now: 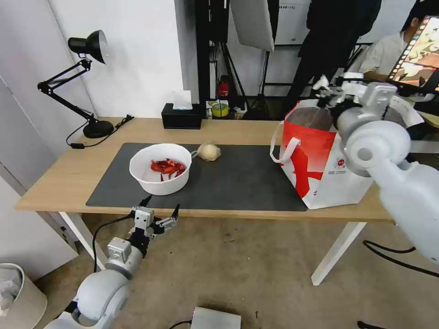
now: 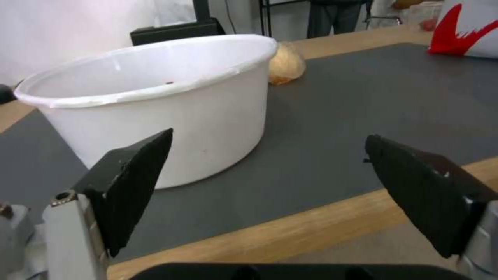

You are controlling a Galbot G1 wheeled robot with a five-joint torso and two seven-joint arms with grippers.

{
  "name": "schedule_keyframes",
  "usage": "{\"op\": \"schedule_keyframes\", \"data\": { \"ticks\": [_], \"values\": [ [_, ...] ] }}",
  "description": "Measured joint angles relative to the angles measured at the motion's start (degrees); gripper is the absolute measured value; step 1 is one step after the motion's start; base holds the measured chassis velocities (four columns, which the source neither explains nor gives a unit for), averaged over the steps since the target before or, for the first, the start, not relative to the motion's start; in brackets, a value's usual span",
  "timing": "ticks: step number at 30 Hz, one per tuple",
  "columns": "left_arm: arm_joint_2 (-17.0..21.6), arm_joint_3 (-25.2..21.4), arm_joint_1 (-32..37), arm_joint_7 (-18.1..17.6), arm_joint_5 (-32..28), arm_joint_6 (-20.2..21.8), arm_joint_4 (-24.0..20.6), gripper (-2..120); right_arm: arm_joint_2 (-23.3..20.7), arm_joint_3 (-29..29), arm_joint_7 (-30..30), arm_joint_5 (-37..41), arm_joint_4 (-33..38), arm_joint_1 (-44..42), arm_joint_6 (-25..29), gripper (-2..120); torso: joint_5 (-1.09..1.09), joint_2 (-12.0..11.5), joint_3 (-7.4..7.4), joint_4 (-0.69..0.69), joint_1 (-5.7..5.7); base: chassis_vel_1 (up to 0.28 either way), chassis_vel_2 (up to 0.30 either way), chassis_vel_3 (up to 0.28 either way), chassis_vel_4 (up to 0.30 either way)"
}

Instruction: Pick up the trash from the table and place it into the takeout bag.

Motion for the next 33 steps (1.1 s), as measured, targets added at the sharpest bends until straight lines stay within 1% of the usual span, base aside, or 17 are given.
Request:
{"op": "schedule_keyframes", "data": {
  "ticks": [2, 4, 6, 9, 12, 16, 19, 20, 22, 23, 24, 25, 27, 28, 30, 32, 33],
  "values": [
    [0.1, 0.0, 0.0, 0.0, 0.0, 0.0, 0.0, 100, -0.1, 0.2, 1.1, 1.1, 0.1, -0.3, -0.3, 0, 0.00, 0.0, 0.00, 0.00, 0.00, 0.000, 0.000, 0.000, 0.000],
    [0.4, 0.0, 0.0, 0.0, 0.0, 0.0, 0.0, 100, -0.5, 1.4, 5.6, 6.0, 0.4, -1.0, -2.1, 3, -0.01, 0.0, 0.00, 0.01, 0.00, 0.000, 0.000, 0.000, 0.000],
    [0.4, 0.0, 0.0, 0.0, 0.0, 0.0, 0.0, 100, -0.5, 1.6, 6.0, 6.6, 0.4, -1.0, -2.4, 6, -0.01, 0.0, 0.00, 0.01, 0.00, 0.000, 0.000, 0.000, 0.000],
    [0.4, 0.0, 0.0, 0.0, 0.0, 0.0, 0.0, 100, -1.2, 2.5, 7.2, 8.5, 0.4, -0.9, -3.5, 23, -0.01, 0.0, 0.00, 0.01, 0.00, 0.000, 0.000, 0.000, 0.000],
    [0.2, 0.3, 0.0, 0.0, 0.0, 0.0, -0.1, 100, -2.2, 2.8, 6.9, 8.7, 0.4, -0.8, -4.3, 34, -0.02, 0.0, 0.00, 0.01, 0.00, 0.000, 0.000, 0.000, 0.000],
    [0.1, 0.6, 0.0, 0.0, 0.0, 0.0, -0.1, 100, -2.8, 2.9, 6.7, 8.7, 0.4, -0.7, -4.7, 42, -0.02, 0.0, 0.00, 0.01, 0.00, 0.000, 0.000, 0.000, 0.000],
    [0.0, 1.0, -0.1, 0.0, 0.1, 0.0, -0.3, 100, -3.3, 3.5, 5.5, 8.4, 0.6, -1.2, -4.8, 59, -0.02, 0.0, 0.00, 0.01, 0.00, 0.000, 0.000, 0.000, 0.000],
    [0.0, 1.0, -0.1, 0.0, 0.1, 0.0, -0.3, 100, -3.3, 3.5, 5.5, 8.4, 0.6, -1.2, -4.8, 59, -0.02, 0.0, 0.00, 0.01, 0.00, 0.000, 0.000, 0.000, 0.000],
    [0.0, 1.0, -0.1, 0.0, 0.1, 0.0, -0.4, 100, -3.6, 4.0, 2.6, 8.4, 1.1, -2.0, -3.7, 68, -0.02, 0.0, 0.00, 0.01, 0.00, 0.000, 0.000, 0.000, 0.000],
    [0.0, 1.0, 0.0, 0.0, 0.1, 0.0, -0.5, 100, -3.8, 4.6, -2.1, 8.3, 1.8, -3.0, -1.0, 75, -0.02, 0.0, 0.00, 0.01, 0.00, 0.000, 0.000, 0.000, 0.000],
    [0.0, 1.0, 0.0, 0.0, 0.1, 0.0, -0.5, 100, -3.8, 4.6, -2.1, 8.3, 1.8, -3.0, -1.0, 75, -0.02, 0.0, 0.00, 0.01, 0.00, 0.000, 0.000, 0.000, 0.000],
    [0.1, 1.0, 0.0, 0.1, 0.1, 0.0, -0.5, 100, -3.9, 5.0, -8.0, 8.1, 2.9, -4.2, 2.7, 79, -0.02, 0.0, 0.00, 0.01, 0.00, 0.000, 0.000, 0.000, 0.000],
    [0.1, 1.0, 0.0, 0.1, 0.1, 0.0, -0.6, 100, -3.9, 5.0, -9.5, 7.8, 3.2, -4.5, 3.8, 83, -0.02, 0.0, 0.00, 0.01, 0.00, 0.000, 0.000, 0.000, 0.000],
    [0.2, 0.9, 0.0, 0.1, 0.1, 0.0, -0.6, 100, -3.8, 5.0, -15.4, 5.3, 4.5, -5.9, 8.1, 89, -0.02, 0.0, 0.00, 0.01, 0.00, 0.000, 0.000, 0.000, 0.000],
    [0.2, 0.9, 0.0, 0.1, 0.1, 0.0, -0.7, 100, -3.8, 5.0, -17.0, 4.2, 4.8, -6.2, 9.1, 92, -0.02, 0.0, 0.00, 0.01, 0.00, 0.000, 0.000, 0.000, 0.000],
    [0.1, 0.8, 0.1, 0.1, 0.1, 0.0, -0.8, 100, -3.9, 4.9, -25.7, 0.6, 6.4, -8.3, 13.9, 100, -0.02, 0.0, 0.00, 0.02, 0.00, 0.000, 0.000, 0.000, 0.000],
    [0.1, 0.8, 0.1, 0.1, 0.1, 0.0, -0.8, 100, -3.9, 4.9, -25.7, 0.6, 6.4, -8.3, 13.9, 100, -0.02, 0.0, 0.00, 0.02, 0.00, 0.000, 0.000, 0.000, 0.000]
  ]
}}
